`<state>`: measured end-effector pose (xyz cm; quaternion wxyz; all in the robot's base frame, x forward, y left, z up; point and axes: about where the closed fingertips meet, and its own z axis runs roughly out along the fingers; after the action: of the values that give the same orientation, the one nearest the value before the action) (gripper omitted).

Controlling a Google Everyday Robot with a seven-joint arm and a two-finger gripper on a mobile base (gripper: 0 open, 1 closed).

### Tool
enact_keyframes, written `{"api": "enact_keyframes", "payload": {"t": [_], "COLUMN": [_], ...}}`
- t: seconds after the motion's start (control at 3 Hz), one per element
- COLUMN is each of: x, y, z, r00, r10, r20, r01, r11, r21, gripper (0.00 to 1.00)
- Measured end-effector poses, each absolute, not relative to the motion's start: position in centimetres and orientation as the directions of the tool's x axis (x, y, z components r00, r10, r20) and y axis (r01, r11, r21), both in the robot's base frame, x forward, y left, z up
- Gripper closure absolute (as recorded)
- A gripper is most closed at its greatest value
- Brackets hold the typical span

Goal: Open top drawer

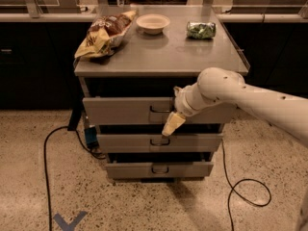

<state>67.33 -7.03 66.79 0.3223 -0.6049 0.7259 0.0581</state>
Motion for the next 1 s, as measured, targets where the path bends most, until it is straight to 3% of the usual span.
{"api": "enact_keyframes", "payload": {"t": [1.0], "x": [65.4], "y": [-8.2], "z": [65.0], "r00": [-0.18], "r10": [-0.853], "r20": [-0.489], "r01": [-0.945], "r11": [0.288], "r21": [-0.156], "gripper": [0.0]}}
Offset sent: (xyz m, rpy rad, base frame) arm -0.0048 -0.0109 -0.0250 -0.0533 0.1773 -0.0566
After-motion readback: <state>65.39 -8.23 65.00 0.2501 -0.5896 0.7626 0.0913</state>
